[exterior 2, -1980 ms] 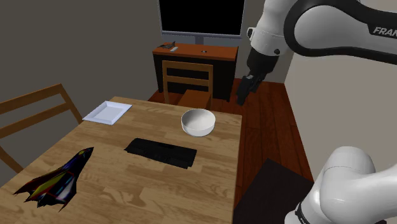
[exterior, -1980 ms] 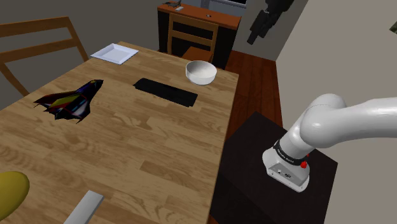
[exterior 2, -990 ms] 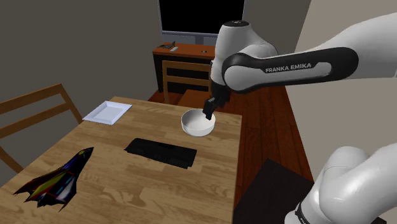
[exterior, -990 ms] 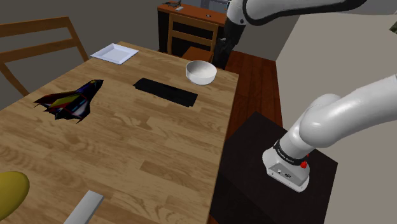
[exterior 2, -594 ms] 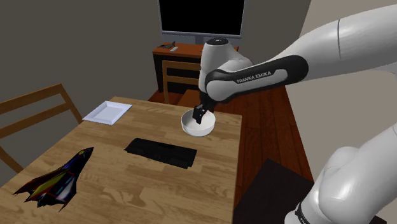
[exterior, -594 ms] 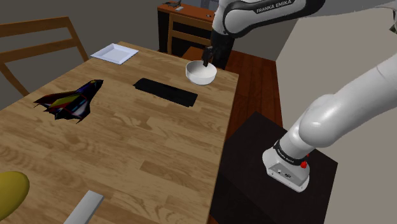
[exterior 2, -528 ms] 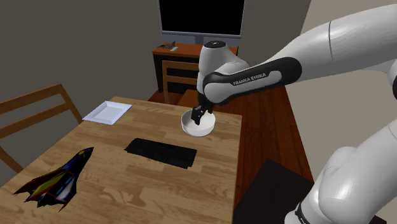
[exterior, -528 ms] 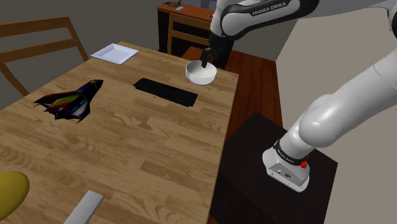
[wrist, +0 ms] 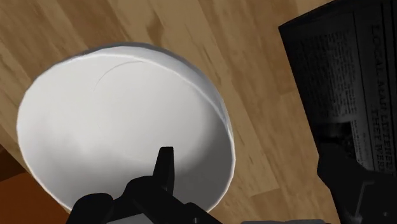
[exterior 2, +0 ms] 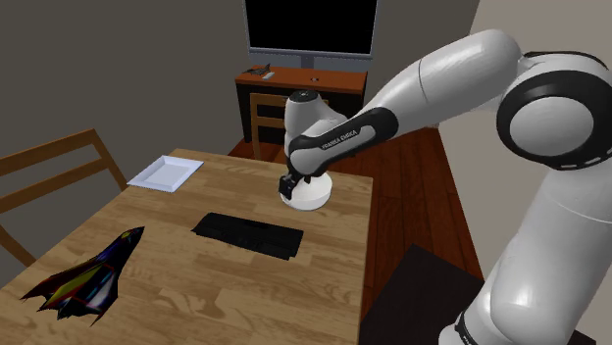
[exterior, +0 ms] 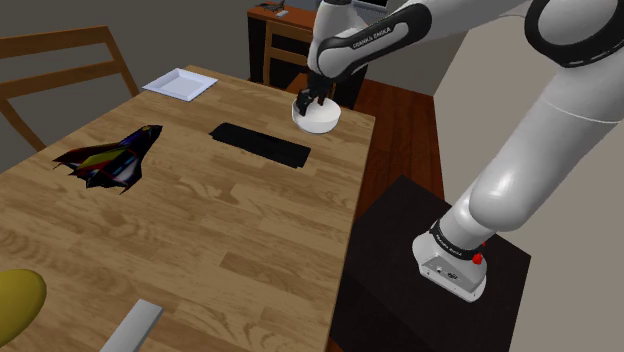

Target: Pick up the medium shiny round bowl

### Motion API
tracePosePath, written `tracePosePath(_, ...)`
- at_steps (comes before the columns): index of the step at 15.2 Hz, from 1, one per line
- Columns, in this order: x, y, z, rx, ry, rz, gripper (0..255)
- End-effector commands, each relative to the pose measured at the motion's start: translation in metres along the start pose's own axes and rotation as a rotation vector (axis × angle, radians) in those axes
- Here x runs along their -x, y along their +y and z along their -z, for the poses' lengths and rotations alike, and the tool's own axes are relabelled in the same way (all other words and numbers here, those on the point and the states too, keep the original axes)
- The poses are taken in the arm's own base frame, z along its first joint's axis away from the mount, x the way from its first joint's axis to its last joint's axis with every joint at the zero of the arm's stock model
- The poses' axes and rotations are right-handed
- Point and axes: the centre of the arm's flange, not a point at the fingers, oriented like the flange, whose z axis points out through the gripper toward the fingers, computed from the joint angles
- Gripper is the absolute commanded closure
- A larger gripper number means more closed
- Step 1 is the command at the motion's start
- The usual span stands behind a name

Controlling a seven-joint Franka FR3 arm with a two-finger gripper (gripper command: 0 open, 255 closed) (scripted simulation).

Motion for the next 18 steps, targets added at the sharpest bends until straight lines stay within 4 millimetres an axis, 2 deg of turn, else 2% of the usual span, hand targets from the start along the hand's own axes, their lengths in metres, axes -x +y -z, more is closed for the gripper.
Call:
tracePosePath(1, -0.017, 0.001, -0.023, 0.005, -0.002, -0.001, 0)
tracePosePath(3, -0.032, 0.001, -0.045, 0.01, -0.005, -0.001, 0)
tracePosePath(4, -0.036, 0.001, -0.05, 0.011, -0.006, -0.001, 0)
tracePosePath(11, -0.03, -0.002, -0.086, 0.011, -0.006, -0.001, 0)
tracePosePath(13, -0.03, -0.002, -0.089, 0.01, -0.006, -0.001, 0)
tracePosePath(14, -0.03, -0.002, -0.089, 0.011, -0.006, -0.001, 255)
tracePosePath(18, -0.03, -0.002, -0.089, 0.011, -0.006, -0.001, 255)
